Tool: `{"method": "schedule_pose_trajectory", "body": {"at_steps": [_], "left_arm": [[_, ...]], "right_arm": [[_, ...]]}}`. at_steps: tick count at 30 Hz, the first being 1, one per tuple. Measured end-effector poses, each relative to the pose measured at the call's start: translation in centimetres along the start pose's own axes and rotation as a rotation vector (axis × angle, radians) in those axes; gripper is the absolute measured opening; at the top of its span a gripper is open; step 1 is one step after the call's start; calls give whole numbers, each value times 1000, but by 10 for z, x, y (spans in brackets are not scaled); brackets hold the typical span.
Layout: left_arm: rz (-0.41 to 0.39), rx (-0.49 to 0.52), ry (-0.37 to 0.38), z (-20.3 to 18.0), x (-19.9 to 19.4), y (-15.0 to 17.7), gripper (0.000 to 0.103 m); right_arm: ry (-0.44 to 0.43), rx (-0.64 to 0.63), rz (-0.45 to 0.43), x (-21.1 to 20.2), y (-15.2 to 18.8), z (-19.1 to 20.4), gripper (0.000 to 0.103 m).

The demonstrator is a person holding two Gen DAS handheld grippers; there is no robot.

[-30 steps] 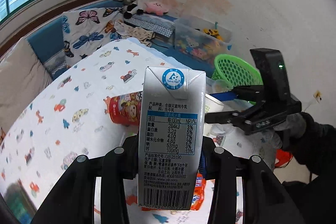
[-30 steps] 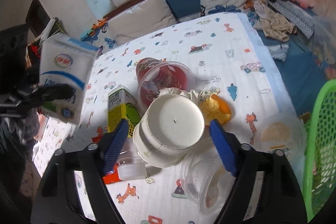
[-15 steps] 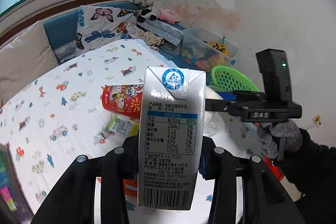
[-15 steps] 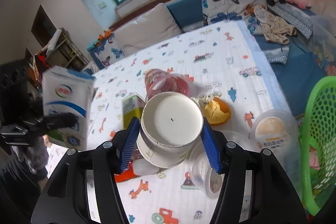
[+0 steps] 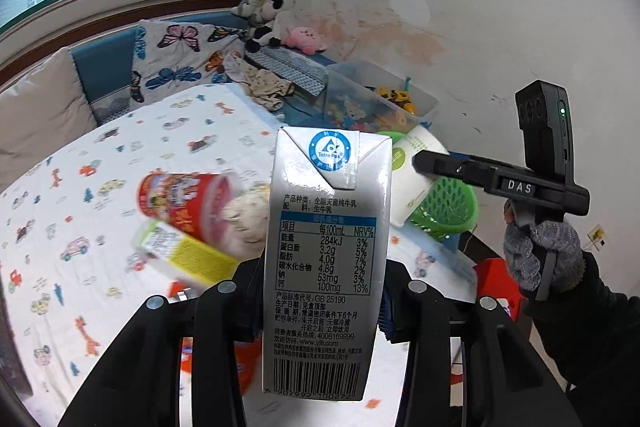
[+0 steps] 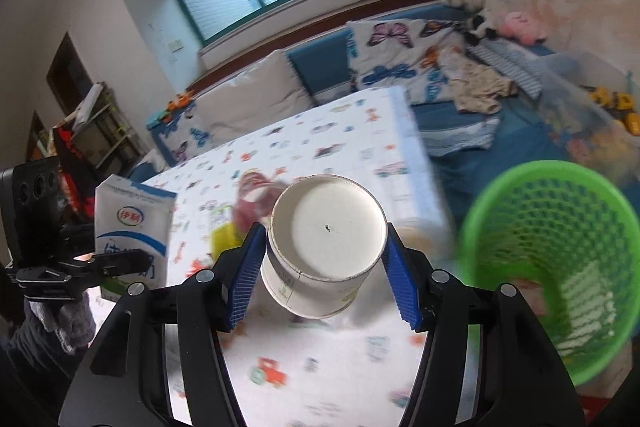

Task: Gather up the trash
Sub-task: 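Grasp the white paper cup with the right tool and drop it into the green basket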

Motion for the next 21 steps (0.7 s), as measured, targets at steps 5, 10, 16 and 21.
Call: {"method": "schedule_pose_trajectory", "body": {"at_steps": [5, 10, 16, 21], "left_arm": [[15, 21, 28, -26, 22, -6, 41], [32, 45, 46, -49, 43, -16, 41], [58, 69, 66, -69, 70, -32, 41], [73, 85, 75, -82, 90, -40, 41]], "right_arm": [[134, 25, -26, -23, 6, -52, 59], [256, 74, -7, -20, 22, -105, 59], [338, 129, 51, -2, 43, -150, 59], [365, 167, 87, 20, 52, -172, 59]]}}
Point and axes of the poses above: each gripper's, at about its wrist camera, not at the fingertips, and x roughly the way its jaws point, z to its left, y to its underside, the point moved 1 cm from there along x, roughly the way its jaws point, and after that the axes turned 9 degrees about y, right-handed, at the moved point
